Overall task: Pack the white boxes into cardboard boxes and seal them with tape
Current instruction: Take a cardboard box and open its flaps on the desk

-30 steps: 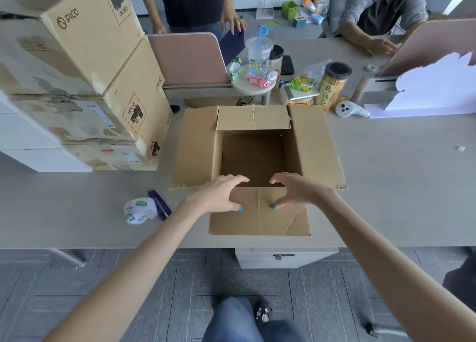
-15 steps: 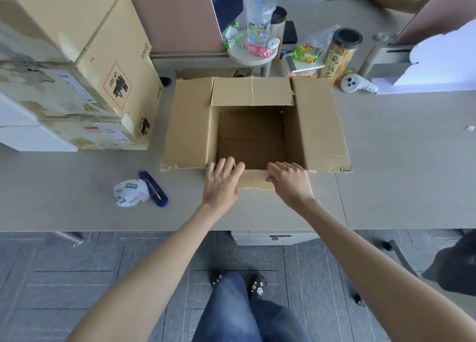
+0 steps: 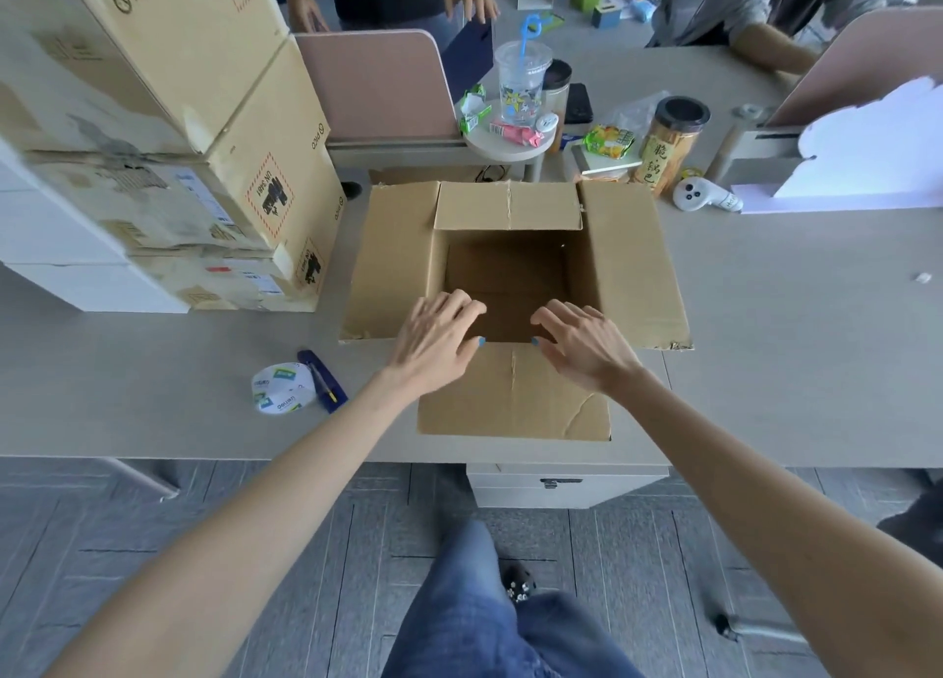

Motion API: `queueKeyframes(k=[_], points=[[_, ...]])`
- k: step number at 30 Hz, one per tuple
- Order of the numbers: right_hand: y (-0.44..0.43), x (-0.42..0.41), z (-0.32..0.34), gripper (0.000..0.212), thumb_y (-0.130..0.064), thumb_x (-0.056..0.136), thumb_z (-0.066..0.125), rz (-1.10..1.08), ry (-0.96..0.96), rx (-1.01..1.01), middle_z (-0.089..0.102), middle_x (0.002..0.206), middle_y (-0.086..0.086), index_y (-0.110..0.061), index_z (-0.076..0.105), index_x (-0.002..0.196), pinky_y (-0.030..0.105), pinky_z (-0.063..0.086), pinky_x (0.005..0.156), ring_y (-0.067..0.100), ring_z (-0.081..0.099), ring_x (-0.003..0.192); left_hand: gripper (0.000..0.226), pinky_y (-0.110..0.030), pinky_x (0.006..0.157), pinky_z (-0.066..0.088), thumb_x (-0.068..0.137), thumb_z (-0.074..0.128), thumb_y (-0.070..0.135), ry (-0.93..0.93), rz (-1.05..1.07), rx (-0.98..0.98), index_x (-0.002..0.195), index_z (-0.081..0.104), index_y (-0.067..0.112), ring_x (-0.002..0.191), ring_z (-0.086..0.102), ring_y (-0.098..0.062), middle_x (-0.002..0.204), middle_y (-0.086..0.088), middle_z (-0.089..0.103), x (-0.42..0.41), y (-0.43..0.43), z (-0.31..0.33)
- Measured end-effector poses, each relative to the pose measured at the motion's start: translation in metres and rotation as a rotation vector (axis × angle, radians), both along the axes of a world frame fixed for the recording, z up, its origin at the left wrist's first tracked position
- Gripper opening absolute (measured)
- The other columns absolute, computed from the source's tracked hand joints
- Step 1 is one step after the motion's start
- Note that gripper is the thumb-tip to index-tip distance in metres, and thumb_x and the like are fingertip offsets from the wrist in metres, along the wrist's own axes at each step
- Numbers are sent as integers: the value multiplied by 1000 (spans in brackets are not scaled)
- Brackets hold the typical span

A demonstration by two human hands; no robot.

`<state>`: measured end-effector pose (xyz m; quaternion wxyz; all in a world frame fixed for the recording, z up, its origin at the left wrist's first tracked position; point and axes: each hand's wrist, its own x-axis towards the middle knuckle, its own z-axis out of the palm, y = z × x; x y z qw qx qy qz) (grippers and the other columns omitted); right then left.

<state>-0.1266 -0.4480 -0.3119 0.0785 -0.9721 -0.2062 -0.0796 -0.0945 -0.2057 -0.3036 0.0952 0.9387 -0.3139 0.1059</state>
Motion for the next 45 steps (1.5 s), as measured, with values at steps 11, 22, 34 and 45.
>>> queueKeyframes(k=[11,22,34,45], points=[[7,90,18,44,-23,91,62,-231,-20,-25,49,136,9,-10,51,132,40,46,96,27,50,122,48,-42,109,35,90,62,22,-24,37,51,136,51,16,132,44,-28,147,-9,45,91,-25,9],[-2,179,14,55,-11,84,62,-264,111,-4,43,147,10,-12,47,137,43,34,111,31,41,136,52,-47,108,37,90,66,21,107,-13,117,139,49,18,136,42,-30,152,-8,41,185,-35,6],[-10,189,38,12,-7,97,54,-176,-569,79,64,90,6,-8,66,98,36,44,76,28,59,78,22,-37,71,49,86,63,-1,-182,-131,-199,104,69,11,80,67,-26,90,-5,72,212,-29,43],[-17,234,0,75,-20,95,53,-354,-43,38,4,165,5,-14,12,157,44,6,123,23,0,152,71,-48,123,7,98,25,50,79,29,92,158,15,15,153,3,-25,166,-10,3,265,-48,-8]])
